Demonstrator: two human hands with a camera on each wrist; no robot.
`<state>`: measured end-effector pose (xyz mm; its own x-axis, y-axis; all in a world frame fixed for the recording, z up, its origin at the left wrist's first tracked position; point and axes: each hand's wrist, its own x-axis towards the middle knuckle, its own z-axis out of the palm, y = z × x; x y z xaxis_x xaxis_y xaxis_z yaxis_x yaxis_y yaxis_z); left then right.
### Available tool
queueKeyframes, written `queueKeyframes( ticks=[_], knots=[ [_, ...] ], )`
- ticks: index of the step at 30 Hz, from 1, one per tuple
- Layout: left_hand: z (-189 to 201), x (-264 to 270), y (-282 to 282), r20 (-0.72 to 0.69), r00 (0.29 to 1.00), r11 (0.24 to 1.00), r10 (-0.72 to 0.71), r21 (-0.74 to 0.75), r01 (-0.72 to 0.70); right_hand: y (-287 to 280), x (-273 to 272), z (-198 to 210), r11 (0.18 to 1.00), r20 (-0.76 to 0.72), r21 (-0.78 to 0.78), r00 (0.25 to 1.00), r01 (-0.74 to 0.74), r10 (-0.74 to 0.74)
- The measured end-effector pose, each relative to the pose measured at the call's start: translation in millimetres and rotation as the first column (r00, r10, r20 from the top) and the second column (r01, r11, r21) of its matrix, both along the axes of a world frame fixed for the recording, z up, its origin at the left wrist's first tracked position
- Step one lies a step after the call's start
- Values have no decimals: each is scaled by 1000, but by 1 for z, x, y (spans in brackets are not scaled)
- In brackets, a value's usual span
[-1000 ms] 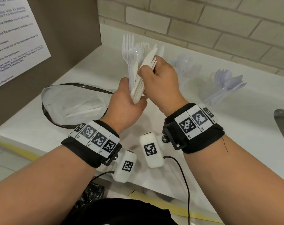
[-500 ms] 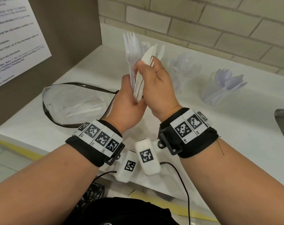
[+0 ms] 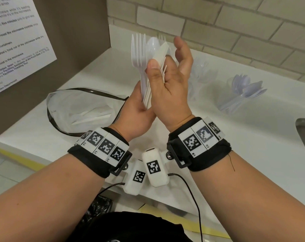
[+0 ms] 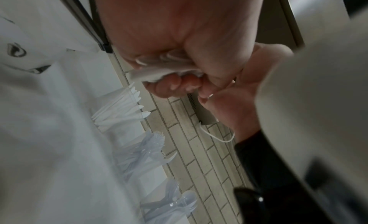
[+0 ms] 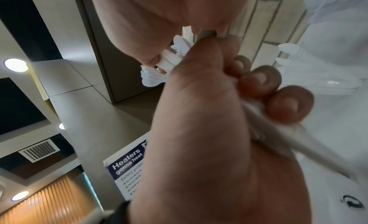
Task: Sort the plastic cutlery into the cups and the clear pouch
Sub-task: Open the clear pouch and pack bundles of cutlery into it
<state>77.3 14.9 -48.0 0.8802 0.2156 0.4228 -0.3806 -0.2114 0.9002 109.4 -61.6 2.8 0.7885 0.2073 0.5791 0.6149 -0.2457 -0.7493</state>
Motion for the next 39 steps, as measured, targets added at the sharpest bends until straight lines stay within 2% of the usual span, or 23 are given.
queueKeyframes(
  ticks=[2, 5, 9, 13, 15, 18, 21, 24, 28, 33, 39],
  knots=[
    [3, -4, 0, -108, 992, 995, -61, -82, 52, -5, 5, 0, 995, 6, -8, 995, -95, 95],
    [2, -7, 3, -292, 944, 982, -150, -151, 110, -13, 11, -2, 978, -23, 28, 978, -205, 205],
    [-2, -6, 10, -382, 893, 970, -238, -132, 202, -12, 14, -14, 974, -148, 104, 965, -202, 216],
    [-5, -7, 9, -415, 846, 942, -335, -180, 284, -14, 20, -22, 977, -329, 100, 921, -187, 209],
    [-7, -8, 8, -402, 828, 916, -390, -263, 304, -15, 20, -25, 976, -386, 105, 897, -189, 215],
    [-8, -8, 9, -362, 790, 839, -495, -437, 326, -17, 21, -25, 982, -402, 92, 896, -165, 188],
    [-4, -8, 9, -318, 738, 717, -595, -625, 308, -21, 24, -23, 978, -455, 118, 866, -170, 206],
    [-2, -7, 8, -347, 753, 724, -560, -646, 241, -24, 24, -23, 974, -494, 135, 840, -182, 225],
    [-9, -10, 3, -280, 756, 683, -592, -671, 287, -24, 24, -21, 975, -513, 123, 829, -184, 221],
    [-14, -10, -3, -356, 783, 778, -510, -578, 244, -25, 25, -12, 970, -538, 187, 810, -155, 233],
    [-15, -11, -4, -351, 828, 821, -438, -532, 209, -27, 31, -1, 931, -548, 344, 780, -117, 301]
  ],
)
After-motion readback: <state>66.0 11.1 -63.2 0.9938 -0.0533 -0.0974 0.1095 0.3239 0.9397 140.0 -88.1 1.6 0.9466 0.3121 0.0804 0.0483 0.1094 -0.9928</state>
